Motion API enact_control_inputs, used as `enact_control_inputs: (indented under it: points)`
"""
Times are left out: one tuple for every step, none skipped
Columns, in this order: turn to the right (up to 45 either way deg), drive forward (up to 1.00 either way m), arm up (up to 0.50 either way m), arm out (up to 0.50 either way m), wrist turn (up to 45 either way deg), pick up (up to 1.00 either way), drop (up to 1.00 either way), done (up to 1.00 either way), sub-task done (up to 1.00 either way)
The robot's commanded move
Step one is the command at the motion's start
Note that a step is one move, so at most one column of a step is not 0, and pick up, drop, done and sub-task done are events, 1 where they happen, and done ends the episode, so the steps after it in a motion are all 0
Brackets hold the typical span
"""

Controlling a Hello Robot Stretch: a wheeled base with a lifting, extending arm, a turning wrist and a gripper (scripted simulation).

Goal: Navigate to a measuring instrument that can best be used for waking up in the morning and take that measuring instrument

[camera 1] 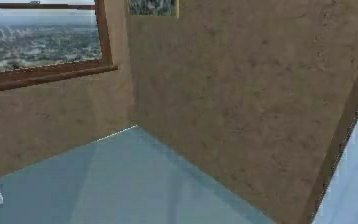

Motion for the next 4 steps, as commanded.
enact_control_inputs:
  points:
    - [42.0, 0.0, 0.0, 0.0, 0.0, 0.0, 0.0, 0.0, 0.0]
    - [0.0, 0.3, 0.0, 0.0, 0.0, 0.0, 0.0, 0.0, 0.0]
    - [24.0, 0.0, 0.0, 0.0, 0.0, 0.0, 0.0, 0.0, 0.0]
    - [0.0, 0.8, 0.0, 0.0, 0.0, 0.0, 0.0, 0.0, 0.0]
